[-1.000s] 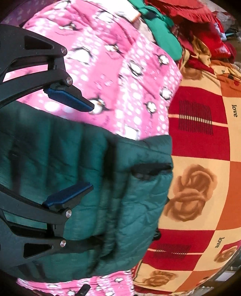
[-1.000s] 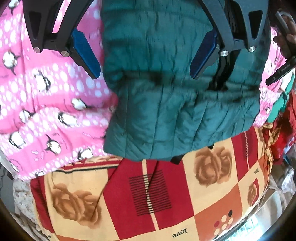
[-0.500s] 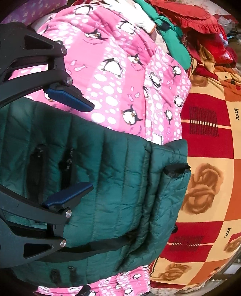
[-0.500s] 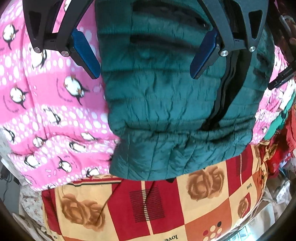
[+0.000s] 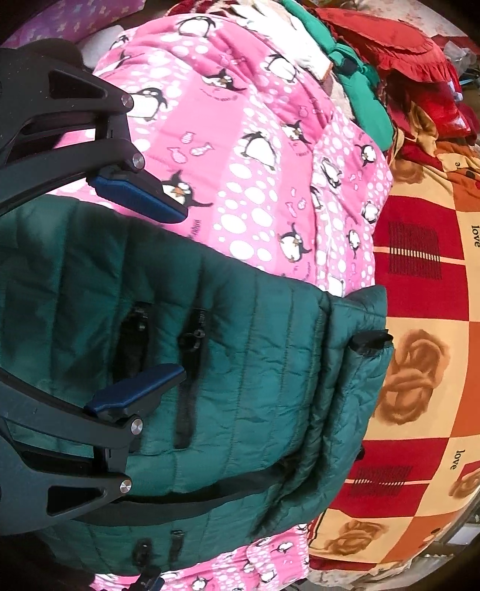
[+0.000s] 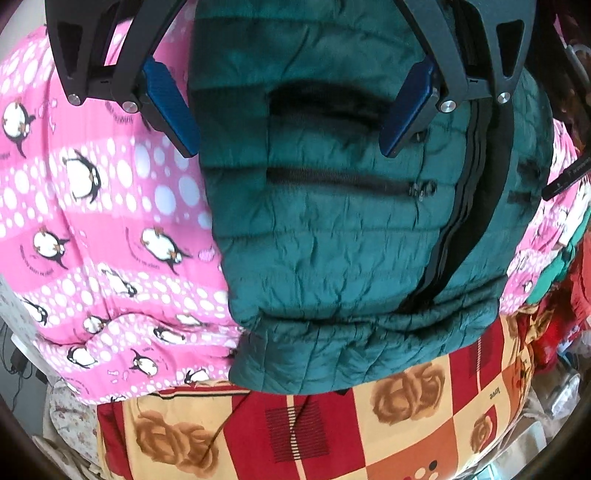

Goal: Fold large clothes

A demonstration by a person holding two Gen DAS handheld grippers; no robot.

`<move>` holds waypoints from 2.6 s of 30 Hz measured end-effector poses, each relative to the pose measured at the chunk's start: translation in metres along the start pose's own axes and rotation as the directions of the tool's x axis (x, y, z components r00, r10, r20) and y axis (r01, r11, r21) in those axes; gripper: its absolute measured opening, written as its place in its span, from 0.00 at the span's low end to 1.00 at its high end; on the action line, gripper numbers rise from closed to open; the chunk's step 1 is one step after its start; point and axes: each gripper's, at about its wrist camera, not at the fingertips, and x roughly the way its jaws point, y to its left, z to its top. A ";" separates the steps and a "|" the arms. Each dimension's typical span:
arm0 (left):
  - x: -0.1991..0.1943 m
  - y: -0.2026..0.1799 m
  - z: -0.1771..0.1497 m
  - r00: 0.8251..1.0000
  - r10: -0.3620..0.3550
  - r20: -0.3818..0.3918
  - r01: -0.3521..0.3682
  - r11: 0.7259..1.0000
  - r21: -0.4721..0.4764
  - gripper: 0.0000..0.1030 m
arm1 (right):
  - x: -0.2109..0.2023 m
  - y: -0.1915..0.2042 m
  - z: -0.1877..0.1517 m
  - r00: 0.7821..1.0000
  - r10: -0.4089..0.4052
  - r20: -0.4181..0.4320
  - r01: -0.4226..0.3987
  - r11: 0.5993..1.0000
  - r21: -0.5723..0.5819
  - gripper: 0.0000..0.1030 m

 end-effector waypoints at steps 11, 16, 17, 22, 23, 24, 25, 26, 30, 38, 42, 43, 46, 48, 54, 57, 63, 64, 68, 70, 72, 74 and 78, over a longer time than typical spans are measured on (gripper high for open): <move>-0.008 0.011 -0.025 0.999 0.003 -0.034 -0.003 1.000 -0.004 0.77 | -0.012 0.002 -0.028 1.000 -0.009 -0.029 0.009 1.000 -0.014 0.93; -0.009 0.015 -0.035 0.998 -0.005 -0.056 0.004 1.000 -0.006 0.77 | -0.015 -0.001 -0.038 0.999 -0.009 -0.049 0.008 1.000 -0.010 0.93; -0.009 0.016 -0.036 0.998 -0.006 -0.061 0.006 1.000 -0.007 0.77 | -0.015 -0.002 -0.041 0.998 -0.008 -0.058 0.008 1.000 -0.007 0.93; -0.008 0.021 -0.046 0.996 -0.014 -0.087 0.013 1.000 -0.016 0.77 | -0.015 -0.007 -0.052 0.996 -0.007 -0.084 0.007 1.000 0.003 0.93; -0.008 0.023 -0.048 0.995 -0.019 -0.094 0.017 1.000 -0.018 0.77 | -0.016 -0.008 -0.054 0.996 -0.006 -0.086 0.006 1.000 0.004 0.93; -0.008 0.024 -0.049 0.995 -0.030 -0.100 0.028 0.999 -0.020 0.77 | -0.016 -0.009 -0.055 0.996 -0.006 -0.087 0.006 1.000 0.005 0.93; -0.008 0.028 -0.051 0.992 -0.059 -0.110 0.056 0.998 -0.028 0.77 | -0.017 -0.010 -0.057 0.996 -0.006 -0.089 0.007 1.000 0.005 0.93; -0.009 0.031 -0.053 0.989 -0.085 -0.119 0.081 0.996 -0.038 0.77 | -0.017 -0.011 -0.059 0.995 -0.007 -0.095 0.008 1.000 0.006 0.93; -0.010 0.044 -0.060 0.983 -0.116 -0.142 0.109 0.992 -0.059 0.77 | -0.017 -0.014 -0.065 0.993 -0.005 -0.114 0.005 1.000 0.002 0.93; 0.004 0.078 -0.076 0.948 -0.248 -0.201 0.202 0.954 -0.224 0.78 | -0.012 -0.027 -0.078 0.986 0.022 -0.163 -0.019 1.000 0.020 0.94; 0.015 0.084 -0.084 0.929 -0.290 -0.228 0.218 0.930 -0.295 0.85 | -0.008 -0.033 -0.081 0.982 0.041 -0.184 -0.034 0.999 0.040 0.94; 0.015 0.083 -0.085 0.929 -0.293 -0.226 0.221 0.929 -0.296 0.87 | -0.008 -0.033 -0.082 0.982 0.044 -0.184 -0.038 0.999 0.035 0.94; 0.014 0.077 -0.086 0.931 -0.285 -0.227 0.219 0.936 -0.277 0.90 | -0.008 -0.033 -0.084 0.978 0.076 -0.195 -0.073 0.997 0.023 0.94; 0.014 0.072 -0.085 0.932 -0.280 -0.231 0.218 0.940 -0.261 0.91 | -0.004 -0.032 -0.087 0.972 0.101 -0.211 -0.097 0.995 0.028 0.94; 0.021 0.068 -0.086 0.938 -0.261 -0.226 0.212 0.952 -0.220 0.95 | 0.010 -0.024 -0.096 0.946 0.207 -0.251 -0.199 0.978 0.056 0.94; 0.022 0.066 -0.085 0.940 -0.256 -0.225 0.208 0.954 -0.217 0.95 | 0.011 -0.022 -0.096 0.948 0.205 -0.241 -0.198 0.979 0.055 0.94; 0.021 0.064 -0.087 0.944 -0.247 -0.217 0.202 0.956 -0.211 0.95 | 0.010 -0.024 -0.100 0.954 0.233 -0.190 -0.228 0.972 0.051 0.93; 0.021 0.064 -0.087 0.945 -0.246 -0.217 0.202 0.957 -0.209 0.95 | 0.008 -0.025 -0.101 0.956 0.239 -0.173 -0.234 0.971 0.046 0.90; 0.019 0.065 -0.090 0.947 -0.242 -0.212 0.199 0.958 -0.206 0.95 | 0.003 -0.022 -0.102 0.960 0.237 -0.145 -0.241 0.971 -0.005 0.74; 0.017 0.064 -0.090 0.950 -0.238 -0.203 0.197 0.959 -0.201 0.90 | 0.001 -0.022 -0.102 0.961 0.238 -0.141 -0.243 0.970 -0.019 0.66; 0.012 0.062 -0.091 0.954 -0.231 -0.188 0.197 0.963 -0.184 0.73 | -0.001 -0.021 -0.102 0.964 0.230 -0.135 -0.237 0.971 -0.040 0.55; 0.002 0.054 -0.089 0.960 -0.225 -0.165 0.206 0.971 -0.124 0.49 | -0.004 -0.019 -0.099 0.965 0.230 -0.124 -0.238 0.970 -0.056 0.39; -0.014 0.042 -0.084 0.974 -0.186 -0.129 0.181 0.982 -0.049 0.13 | -0.013 -0.010 -0.092 0.970 0.219 -0.107 -0.230 0.967 -0.107 0.29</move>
